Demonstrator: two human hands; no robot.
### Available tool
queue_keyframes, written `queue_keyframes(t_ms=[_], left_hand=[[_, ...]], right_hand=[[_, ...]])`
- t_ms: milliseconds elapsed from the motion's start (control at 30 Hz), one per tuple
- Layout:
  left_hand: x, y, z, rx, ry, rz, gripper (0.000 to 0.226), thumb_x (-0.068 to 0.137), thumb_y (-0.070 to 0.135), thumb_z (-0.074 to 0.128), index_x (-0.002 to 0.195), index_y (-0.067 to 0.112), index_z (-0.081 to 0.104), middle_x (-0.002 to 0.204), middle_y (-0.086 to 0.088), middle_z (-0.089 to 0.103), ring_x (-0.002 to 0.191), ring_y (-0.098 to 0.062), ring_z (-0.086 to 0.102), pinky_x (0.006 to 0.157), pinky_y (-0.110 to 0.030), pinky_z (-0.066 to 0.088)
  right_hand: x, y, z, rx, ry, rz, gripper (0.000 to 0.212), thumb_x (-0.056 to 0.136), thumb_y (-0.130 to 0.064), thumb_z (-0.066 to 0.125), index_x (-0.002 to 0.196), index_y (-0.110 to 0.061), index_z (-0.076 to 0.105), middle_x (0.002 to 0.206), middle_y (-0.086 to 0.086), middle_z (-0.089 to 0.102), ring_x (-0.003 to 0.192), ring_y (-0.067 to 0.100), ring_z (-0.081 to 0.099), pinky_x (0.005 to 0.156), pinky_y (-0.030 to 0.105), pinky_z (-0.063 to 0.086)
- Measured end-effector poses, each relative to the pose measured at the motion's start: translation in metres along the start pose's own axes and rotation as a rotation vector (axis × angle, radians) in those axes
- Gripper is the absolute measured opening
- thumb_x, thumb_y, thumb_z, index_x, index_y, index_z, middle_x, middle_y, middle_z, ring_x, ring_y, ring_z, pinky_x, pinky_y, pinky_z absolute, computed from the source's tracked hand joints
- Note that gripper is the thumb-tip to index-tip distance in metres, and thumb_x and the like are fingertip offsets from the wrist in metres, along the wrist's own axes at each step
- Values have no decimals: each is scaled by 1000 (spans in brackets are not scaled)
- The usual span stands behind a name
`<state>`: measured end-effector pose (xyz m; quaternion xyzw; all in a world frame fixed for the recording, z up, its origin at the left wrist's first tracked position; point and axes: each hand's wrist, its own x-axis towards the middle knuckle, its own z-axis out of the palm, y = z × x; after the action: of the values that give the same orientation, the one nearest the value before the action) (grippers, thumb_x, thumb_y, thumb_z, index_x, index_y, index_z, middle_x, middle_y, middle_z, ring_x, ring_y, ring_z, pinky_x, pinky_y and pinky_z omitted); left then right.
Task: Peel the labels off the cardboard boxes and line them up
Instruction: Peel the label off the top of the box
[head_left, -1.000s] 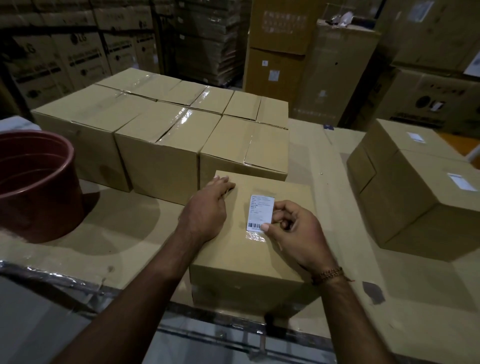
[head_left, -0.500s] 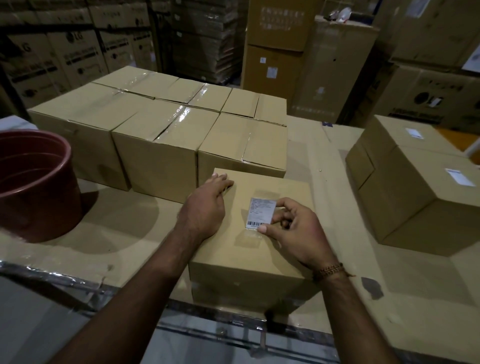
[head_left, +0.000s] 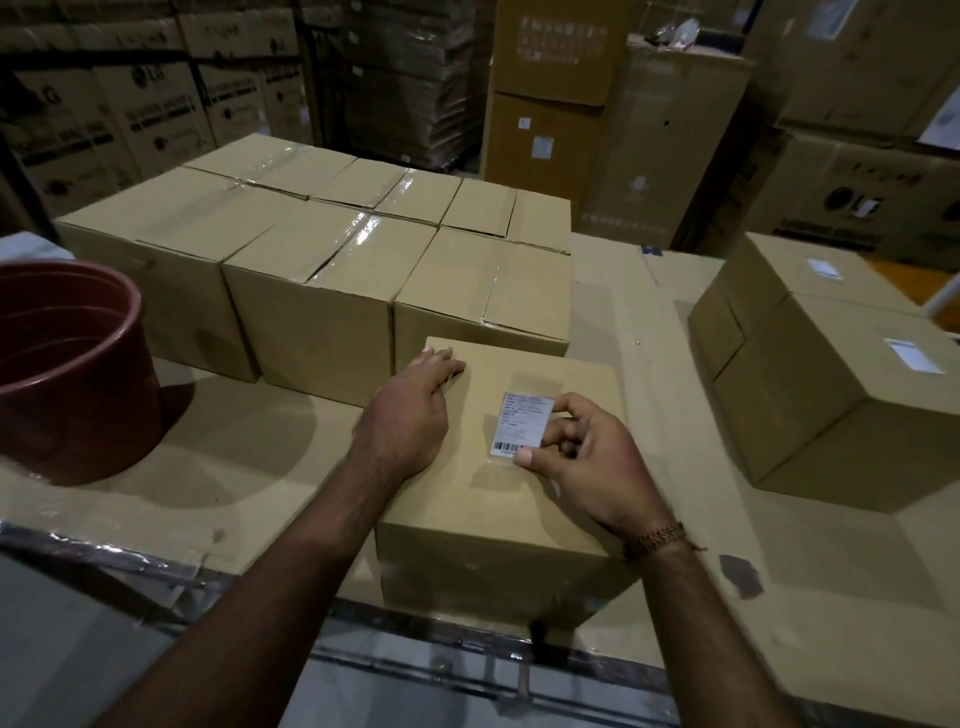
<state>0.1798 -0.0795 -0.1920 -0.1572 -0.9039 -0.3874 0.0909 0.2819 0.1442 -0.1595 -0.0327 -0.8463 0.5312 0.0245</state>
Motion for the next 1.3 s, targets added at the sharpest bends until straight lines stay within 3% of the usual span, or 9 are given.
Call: queue_keyframes(t_ms=[767, 933, 1100, 1233, 1300], left_hand=[[0, -1, 0, -6, -10, -6, 47, 105, 10, 45, 144, 30, 62, 158, 13, 49, 152, -2, 31, 124, -43, 35], [-1, 3, -1, -4, -4, -15, 47, 105, 9, 44, 143, 28, 62, 158, 12, 50, 152, -2, 31, 125, -37, 32], [-2, 3, -3, 13, -7, -21, 47, 105, 10, 44, 143, 31, 62, 158, 13, 50, 152, -2, 32, 125, -39, 33], [-2, 6, -4, 18, -9, -19, 45, 107, 12, 44, 144, 30, 62, 158, 13, 50, 152, -2, 32, 125, -34, 30], [-3, 8, -4, 19, -9, -21, 45, 107, 12, 44, 144, 29, 62, 158, 12, 50, 152, -3, 32, 125, -34, 30]], right_hand=[[-3, -2, -3, 96, -23, 5, 46, 87, -15, 88, 126, -26, 65, 106, -4, 82, 106, 15, 77, 98, 52, 61], [-5, -1, 0, 25, 14, -24, 43, 88, -22, 88, 126, -29, 68, 112, -11, 80, 108, 6, 75, 95, 40, 64], [-9, 0, 5, -240, 53, -131, 26, 92, -43, 81, 116, -35, 75, 107, -19, 71, 103, 4, 63, 83, 29, 60], [-18, -1, 16, -407, 159, -187, 11, 94, -39, 76, 96, -29, 72, 89, -19, 60, 93, 7, 52, 73, 29, 48], [-17, 1, 15, -384, 179, -168, 19, 94, -37, 76, 82, -27, 66, 84, -16, 59, 90, 9, 53, 73, 33, 51]])
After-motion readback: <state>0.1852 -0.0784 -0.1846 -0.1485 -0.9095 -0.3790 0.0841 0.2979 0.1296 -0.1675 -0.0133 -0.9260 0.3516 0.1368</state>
